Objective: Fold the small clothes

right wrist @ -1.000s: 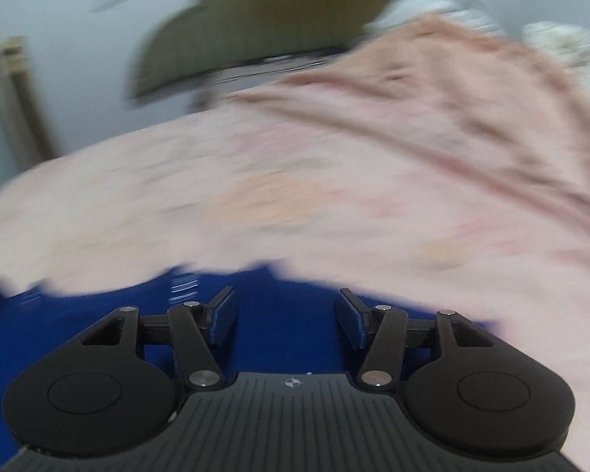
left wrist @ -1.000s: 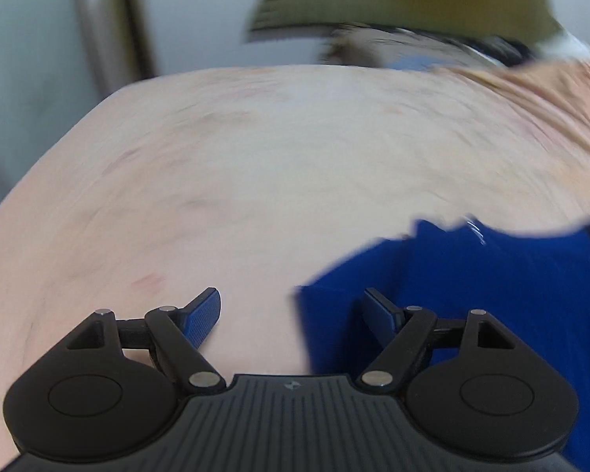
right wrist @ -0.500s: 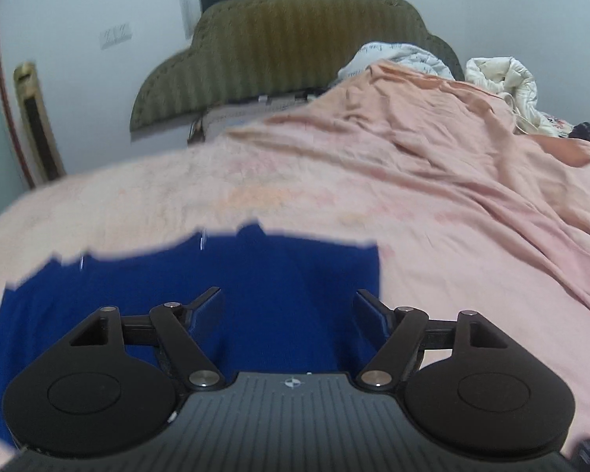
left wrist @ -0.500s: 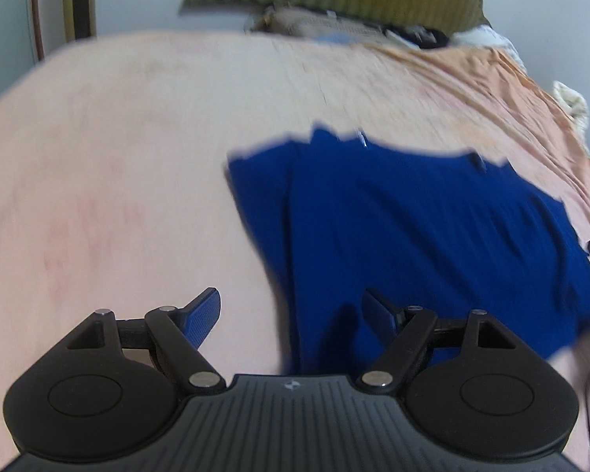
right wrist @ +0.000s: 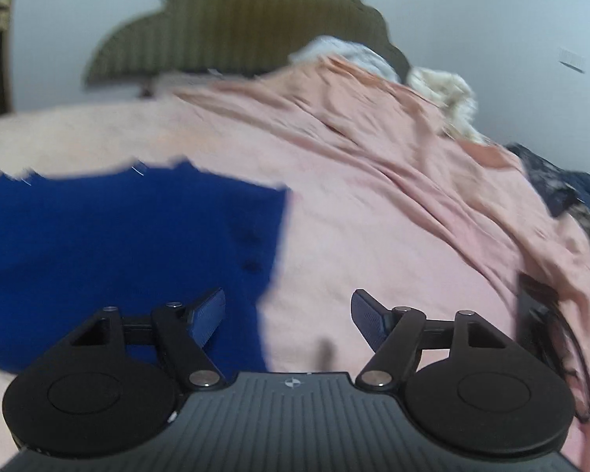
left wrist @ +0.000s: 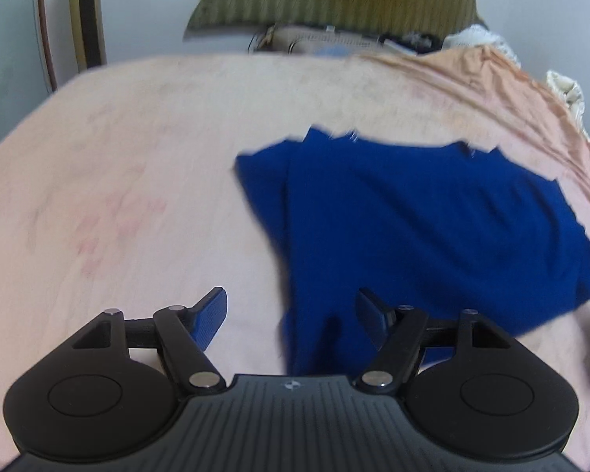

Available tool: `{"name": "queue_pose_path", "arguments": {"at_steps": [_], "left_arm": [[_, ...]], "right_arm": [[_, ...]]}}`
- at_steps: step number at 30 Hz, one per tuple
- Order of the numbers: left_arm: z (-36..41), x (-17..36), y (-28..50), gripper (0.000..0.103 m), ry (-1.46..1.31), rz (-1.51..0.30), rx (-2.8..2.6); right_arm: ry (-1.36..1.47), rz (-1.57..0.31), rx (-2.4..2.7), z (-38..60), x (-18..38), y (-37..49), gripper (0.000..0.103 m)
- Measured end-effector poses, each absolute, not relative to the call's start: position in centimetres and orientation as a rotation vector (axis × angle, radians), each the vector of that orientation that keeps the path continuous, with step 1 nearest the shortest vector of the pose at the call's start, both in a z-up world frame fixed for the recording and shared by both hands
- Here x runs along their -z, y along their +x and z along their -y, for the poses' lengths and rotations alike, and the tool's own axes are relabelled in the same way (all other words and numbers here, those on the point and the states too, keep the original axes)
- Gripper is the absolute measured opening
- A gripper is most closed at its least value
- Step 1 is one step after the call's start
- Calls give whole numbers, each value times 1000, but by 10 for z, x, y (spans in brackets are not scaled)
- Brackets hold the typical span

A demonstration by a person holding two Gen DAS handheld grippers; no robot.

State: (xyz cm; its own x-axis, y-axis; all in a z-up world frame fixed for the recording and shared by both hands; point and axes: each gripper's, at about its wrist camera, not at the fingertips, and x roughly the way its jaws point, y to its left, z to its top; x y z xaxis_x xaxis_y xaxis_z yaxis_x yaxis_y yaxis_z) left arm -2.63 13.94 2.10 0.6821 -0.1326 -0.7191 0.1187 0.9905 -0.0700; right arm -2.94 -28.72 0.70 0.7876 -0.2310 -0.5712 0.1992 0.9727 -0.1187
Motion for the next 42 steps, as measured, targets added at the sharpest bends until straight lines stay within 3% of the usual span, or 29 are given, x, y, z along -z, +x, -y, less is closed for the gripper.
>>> {"name": "queue_pose_path", "arguments": {"at_steps": [8, 12, 17, 27, 42], "left_arm": [[-135, 6, -35, 74, 71, -879, 120], [-148, -5, -30, 74, -14, -875, 83], [-127, -12, -24, 74, -6, -852, 74], [-92, -6, -23, 74, 82, -856, 43], [-87, 9, -26, 77, 117, -878, 18]], "right_arm": [[-201, -741, 210, 263, 17, -1, 75], [-54, -671, 238, 283, -2, -22, 77], [-62, -592, 36, 230, -22, -26, 77], [-119, -702, -151, 141, 7, -7, 79], [-82, -671, -97, 151, 30, -31, 99]]}}
